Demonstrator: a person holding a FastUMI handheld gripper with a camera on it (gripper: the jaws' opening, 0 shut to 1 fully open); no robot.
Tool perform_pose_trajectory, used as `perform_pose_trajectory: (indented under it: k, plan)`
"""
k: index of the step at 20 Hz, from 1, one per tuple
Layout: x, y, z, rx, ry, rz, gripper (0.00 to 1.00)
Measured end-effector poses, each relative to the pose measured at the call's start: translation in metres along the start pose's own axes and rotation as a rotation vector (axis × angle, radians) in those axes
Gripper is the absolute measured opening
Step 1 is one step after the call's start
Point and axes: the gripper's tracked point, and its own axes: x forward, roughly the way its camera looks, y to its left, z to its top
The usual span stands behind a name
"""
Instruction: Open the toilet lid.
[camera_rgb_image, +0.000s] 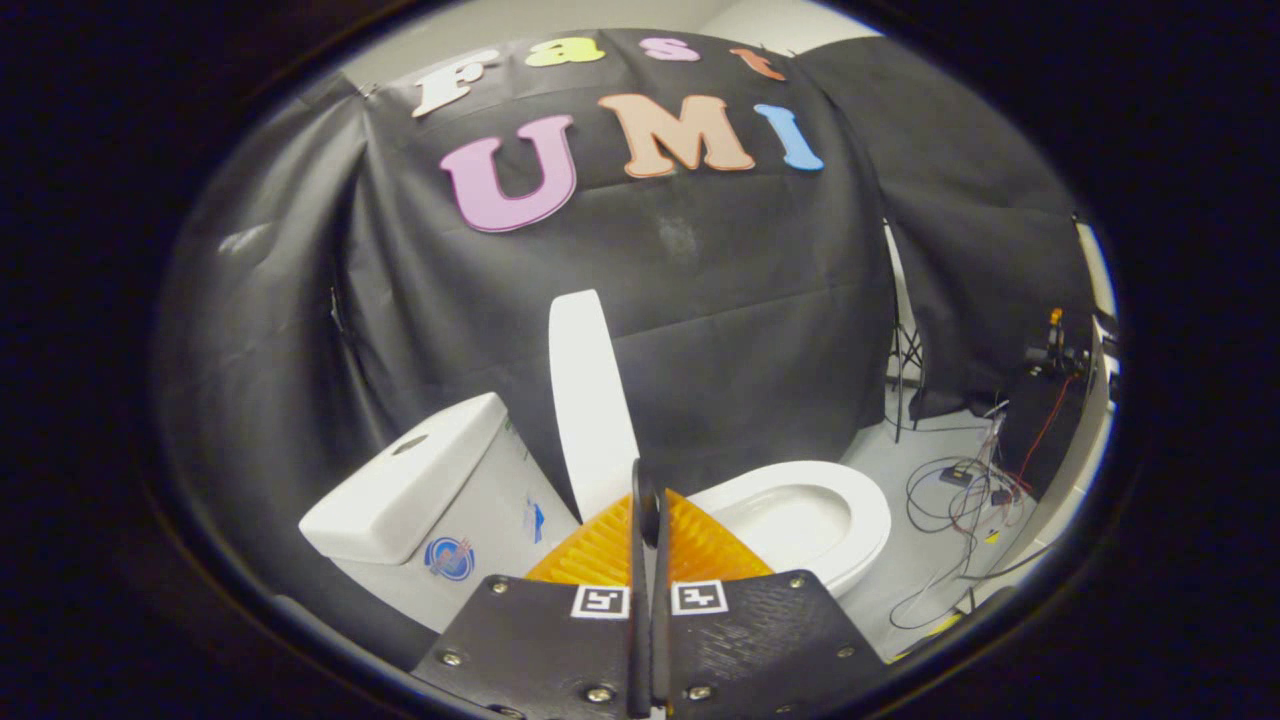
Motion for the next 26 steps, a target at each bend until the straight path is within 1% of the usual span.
perform_pose_trajectory:
  k: [5, 9, 16, 18, 23, 26]
  plan:
    - [-0.004, 0.025, -0.002, -0.027, 0.000, 0.043, 0.02]
    - [-0.009, 0.049, -0.011, -0.058, 0.001, 0.079, 0.02]
    - [-0.013, 0.077, -0.021, -0.065, 0.006, 0.137, 0.02]
    - [-0.014, 0.084, -0.024, -0.068, 0.011, 0.155, 0.02]
    - [-0.016, 0.090, -0.027, -0.052, 0.006, 0.163, 0.02]
    - [-0.017, 0.095, -0.029, -0.067, 0.006, 0.181, 0.02]
